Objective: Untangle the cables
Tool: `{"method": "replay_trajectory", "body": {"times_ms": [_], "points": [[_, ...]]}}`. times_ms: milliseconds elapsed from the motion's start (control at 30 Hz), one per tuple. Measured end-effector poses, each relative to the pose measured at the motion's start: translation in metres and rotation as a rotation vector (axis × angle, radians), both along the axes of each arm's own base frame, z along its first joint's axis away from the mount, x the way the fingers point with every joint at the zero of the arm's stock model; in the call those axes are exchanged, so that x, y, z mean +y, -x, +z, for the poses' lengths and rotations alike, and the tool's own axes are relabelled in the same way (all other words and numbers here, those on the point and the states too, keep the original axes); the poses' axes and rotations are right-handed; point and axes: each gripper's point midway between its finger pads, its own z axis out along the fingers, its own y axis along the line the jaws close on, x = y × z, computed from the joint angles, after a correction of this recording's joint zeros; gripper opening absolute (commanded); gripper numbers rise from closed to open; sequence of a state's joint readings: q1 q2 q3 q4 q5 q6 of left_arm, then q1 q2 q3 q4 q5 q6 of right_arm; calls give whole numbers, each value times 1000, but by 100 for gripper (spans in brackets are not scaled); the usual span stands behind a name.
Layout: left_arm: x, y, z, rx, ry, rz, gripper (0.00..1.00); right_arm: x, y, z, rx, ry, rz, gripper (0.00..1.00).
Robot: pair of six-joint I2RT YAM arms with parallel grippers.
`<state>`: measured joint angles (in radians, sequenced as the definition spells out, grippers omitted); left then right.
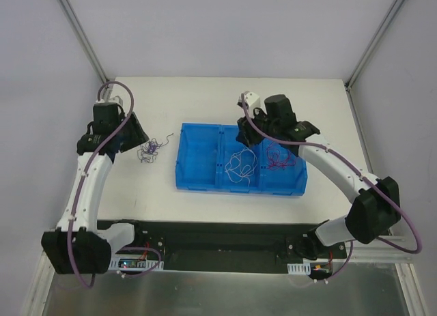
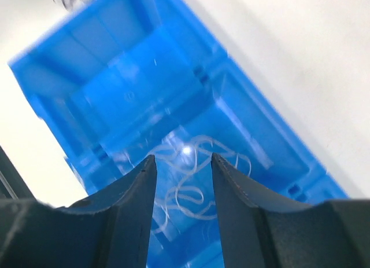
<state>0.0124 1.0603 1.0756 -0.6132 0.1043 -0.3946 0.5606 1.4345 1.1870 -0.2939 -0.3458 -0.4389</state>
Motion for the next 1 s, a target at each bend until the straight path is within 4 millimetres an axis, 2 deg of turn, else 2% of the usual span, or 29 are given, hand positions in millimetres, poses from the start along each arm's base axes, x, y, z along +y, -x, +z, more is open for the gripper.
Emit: {"method": "replay_trajectory", "body": {"times_ms": [133,200,333,433,467,533,633,767,800,867,1000], "points": [[6,-20,-40,146,-21,-31,59,40,-12,50,-91,-99,6,52],[5,-34,-58,209,-23,-72,66,72,-16,82,-147,-167,39,55],[0,-54,-84,294,-9,-145,65,138,-24,150,-250,-319,135,56],[1,-59,-98,330,-19,-173,60,165,-32,178,-283,-393,181,57],[2,-60,-101,338,-24,-177,58,169,-36,180,-290,-409,188,57],[3,-61,-106,349,-25,-185,51,172,-41,174,-284,-418,188,58],[7,-65,-112,361,13,-184,38,174,-45,142,-230,-409,172,58],[13,-71,-128,385,98,-168,40,184,-53,102,-130,-393,160,58],[14,-72,-131,392,113,-166,41,185,-53,97,-116,-390,161,58],[15,-74,-136,398,149,-159,41,185,-52,89,-94,-386,161,59],[13,-81,-138,382,210,-161,38,184,-49,90,-96,-400,161,59]]}}
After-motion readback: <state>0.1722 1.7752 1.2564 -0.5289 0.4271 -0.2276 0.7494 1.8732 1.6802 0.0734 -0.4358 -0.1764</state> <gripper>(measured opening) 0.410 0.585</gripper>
